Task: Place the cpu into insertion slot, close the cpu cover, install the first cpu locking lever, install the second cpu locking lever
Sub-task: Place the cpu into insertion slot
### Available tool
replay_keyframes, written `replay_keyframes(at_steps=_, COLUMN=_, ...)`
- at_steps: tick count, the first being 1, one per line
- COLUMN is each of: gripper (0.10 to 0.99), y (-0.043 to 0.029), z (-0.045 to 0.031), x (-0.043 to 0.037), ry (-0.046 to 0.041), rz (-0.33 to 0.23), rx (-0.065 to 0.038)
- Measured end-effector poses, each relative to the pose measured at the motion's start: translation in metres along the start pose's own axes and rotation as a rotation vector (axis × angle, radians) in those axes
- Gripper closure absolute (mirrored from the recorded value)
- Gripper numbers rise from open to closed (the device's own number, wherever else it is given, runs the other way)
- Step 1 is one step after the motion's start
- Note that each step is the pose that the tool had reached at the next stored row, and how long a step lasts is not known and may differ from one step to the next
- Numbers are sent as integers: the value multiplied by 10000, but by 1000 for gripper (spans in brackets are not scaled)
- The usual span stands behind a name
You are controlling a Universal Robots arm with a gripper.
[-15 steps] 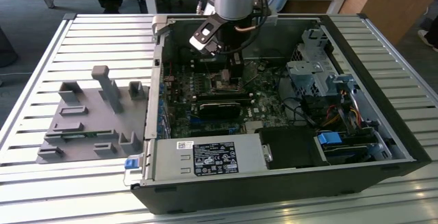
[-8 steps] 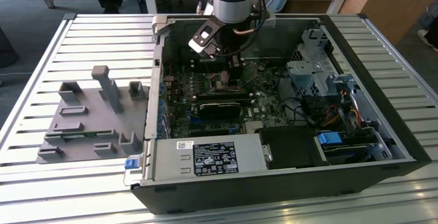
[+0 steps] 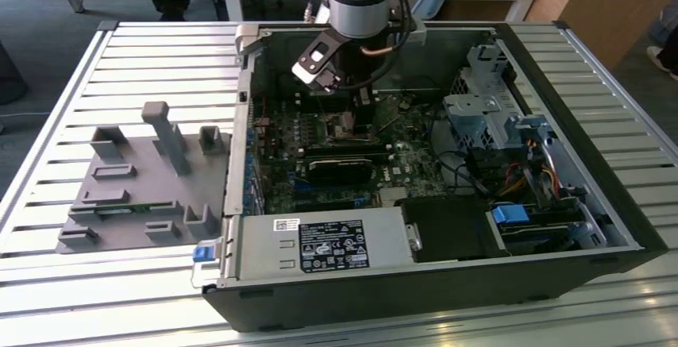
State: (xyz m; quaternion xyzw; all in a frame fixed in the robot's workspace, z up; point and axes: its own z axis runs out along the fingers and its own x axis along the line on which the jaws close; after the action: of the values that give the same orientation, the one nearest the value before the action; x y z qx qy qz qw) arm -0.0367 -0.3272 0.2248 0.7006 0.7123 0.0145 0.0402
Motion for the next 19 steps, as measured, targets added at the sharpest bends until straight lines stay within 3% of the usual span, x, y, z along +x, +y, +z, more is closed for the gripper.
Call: replay_keyframes(at_steps=19, gripper=549, y=-54, z=120, x=31, ry=-13, rz=-34, rx=-1)
